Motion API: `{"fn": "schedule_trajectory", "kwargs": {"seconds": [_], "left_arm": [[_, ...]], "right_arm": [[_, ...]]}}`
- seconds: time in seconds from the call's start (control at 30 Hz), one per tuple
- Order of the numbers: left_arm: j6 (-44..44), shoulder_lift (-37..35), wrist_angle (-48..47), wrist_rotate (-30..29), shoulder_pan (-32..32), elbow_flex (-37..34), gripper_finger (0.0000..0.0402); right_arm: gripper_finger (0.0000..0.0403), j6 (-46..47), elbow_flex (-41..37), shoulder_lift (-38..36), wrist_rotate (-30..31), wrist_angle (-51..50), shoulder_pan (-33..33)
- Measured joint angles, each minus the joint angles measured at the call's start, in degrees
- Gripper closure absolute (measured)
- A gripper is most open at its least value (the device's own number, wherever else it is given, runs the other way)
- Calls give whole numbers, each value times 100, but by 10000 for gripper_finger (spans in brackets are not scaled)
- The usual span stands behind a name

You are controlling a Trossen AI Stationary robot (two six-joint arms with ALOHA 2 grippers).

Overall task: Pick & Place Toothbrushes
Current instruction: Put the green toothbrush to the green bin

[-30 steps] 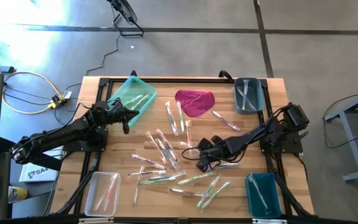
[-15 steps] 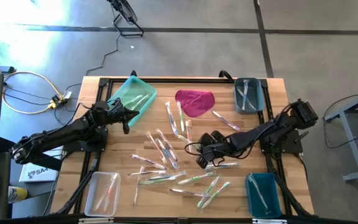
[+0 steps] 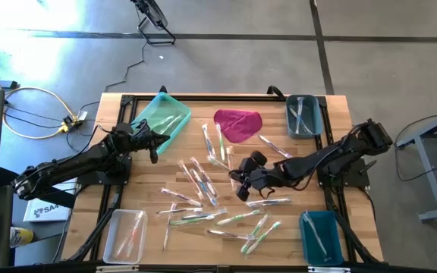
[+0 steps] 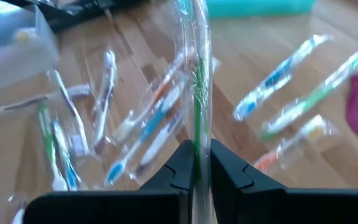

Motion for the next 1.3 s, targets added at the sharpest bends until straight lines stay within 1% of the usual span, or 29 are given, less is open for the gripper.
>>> {"fn": "schedule_trajectory", "kwargs": {"seconds": [0.07,0.2,0.27,0.33,0.4,0.47,0.53,0.73,0.83,0.93,1.07,1.17,1.3], "left_arm": [[-60,-1,0,0,0,0,402],[-561,1,97,8,1,1,402],[-698,1,249,168,2,1,402],[-760,1,462,544,2,1,401],[-789,1,708,1141,-1,1,396],[-860,0,917,1686,-1,1,385],[-894,-2,1051,2020,-3,0,368],[-888,1,1043,2142,-3,-1,300],[-894,0,1097,2437,-2,0,266],[-897,1,1409,2615,-3,1,244],[-1049,-1,1566,2618,-44,0,240],[-1047,2,1619,2616,-209,1,245],[-1046,-2,1940,2599,-507,0,250]], "right_arm": [[383,-198,0,0,1,168,-61],[383,-687,-2,0,2,438,-185],[383,-941,-1,0,2,491,-260],[383,-1179,0,0,-2,503,-341],[383,-1374,1,0,-21,502,-428],[383,-1523,-2,0,-71,503,-515],[383,-1651,-2,0,-211,530,-601],[383,-1925,1,0,-508,924,-759],[383,-1926,1,15,-629,1206,-769],[383,-1926,1,118,-661,1526,-769],[383,-1929,1,387,-800,2036,-767],[383,-1931,1,635,-815,2543,-769],[383,-1929,1,981,-915,3195,-785]]}}
